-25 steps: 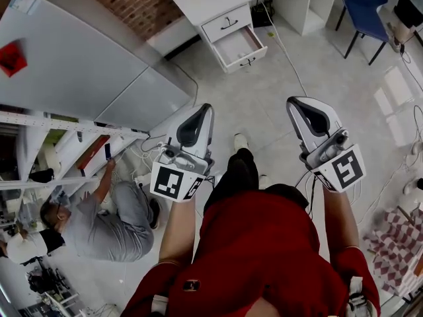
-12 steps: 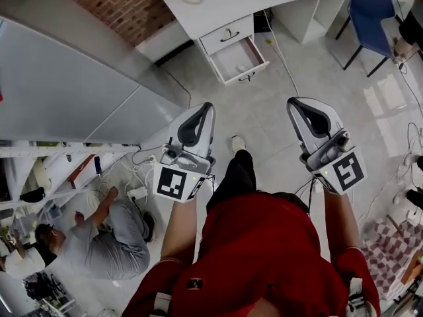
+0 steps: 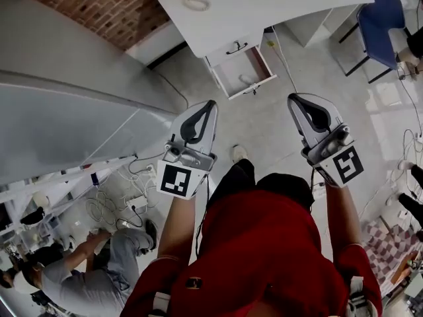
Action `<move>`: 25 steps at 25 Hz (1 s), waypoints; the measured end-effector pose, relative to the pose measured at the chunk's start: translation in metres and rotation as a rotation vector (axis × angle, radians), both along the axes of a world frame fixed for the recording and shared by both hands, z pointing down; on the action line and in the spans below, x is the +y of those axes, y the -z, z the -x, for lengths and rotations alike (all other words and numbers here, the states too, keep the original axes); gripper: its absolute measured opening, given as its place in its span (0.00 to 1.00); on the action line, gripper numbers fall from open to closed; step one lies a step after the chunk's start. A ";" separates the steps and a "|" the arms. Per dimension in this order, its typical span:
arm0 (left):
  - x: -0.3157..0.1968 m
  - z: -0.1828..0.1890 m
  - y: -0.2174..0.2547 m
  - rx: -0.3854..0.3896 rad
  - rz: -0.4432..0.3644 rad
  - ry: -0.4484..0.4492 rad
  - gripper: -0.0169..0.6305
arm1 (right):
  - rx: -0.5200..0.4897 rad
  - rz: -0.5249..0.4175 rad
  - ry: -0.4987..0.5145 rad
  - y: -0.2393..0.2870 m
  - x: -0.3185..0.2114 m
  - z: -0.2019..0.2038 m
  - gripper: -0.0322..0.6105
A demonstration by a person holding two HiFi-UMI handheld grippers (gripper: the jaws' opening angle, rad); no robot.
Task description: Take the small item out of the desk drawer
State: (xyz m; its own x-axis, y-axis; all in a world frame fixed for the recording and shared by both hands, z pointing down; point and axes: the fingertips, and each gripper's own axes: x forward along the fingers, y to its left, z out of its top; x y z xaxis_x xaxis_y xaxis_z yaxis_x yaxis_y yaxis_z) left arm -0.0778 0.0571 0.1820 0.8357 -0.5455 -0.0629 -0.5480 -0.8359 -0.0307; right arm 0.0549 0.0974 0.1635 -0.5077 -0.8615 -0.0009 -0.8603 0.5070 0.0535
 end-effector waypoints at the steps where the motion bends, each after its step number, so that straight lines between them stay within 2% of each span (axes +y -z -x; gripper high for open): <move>1: -0.010 -0.002 -0.005 -0.002 0.004 -0.004 0.03 | 0.009 0.012 0.000 -0.006 -0.013 -0.001 0.07; 6: -0.044 -0.014 -0.033 -0.022 0.040 -0.018 0.03 | 0.054 0.078 0.013 -0.038 -0.064 -0.009 0.07; 11: -0.074 -0.021 -0.052 -0.029 0.064 0.014 0.03 | 0.121 0.140 0.064 -0.074 -0.108 -0.019 0.07; 16: -0.095 -0.027 -0.071 -0.031 0.078 0.111 0.03 | 0.165 0.196 0.160 -0.116 -0.138 -0.027 0.07; 25: -0.128 -0.060 -0.116 -0.041 0.114 0.276 0.03 | 0.225 0.332 0.329 -0.204 -0.183 -0.054 0.07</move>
State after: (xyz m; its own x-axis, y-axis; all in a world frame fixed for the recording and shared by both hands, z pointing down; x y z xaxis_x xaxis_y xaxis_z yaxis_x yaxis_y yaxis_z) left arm -0.0180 -0.0709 0.2976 0.6551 -0.7544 0.0425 -0.7555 -0.6545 0.0276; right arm 0.1086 -0.0852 0.3680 -0.7078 -0.5920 0.3853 -0.6386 0.7695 0.0094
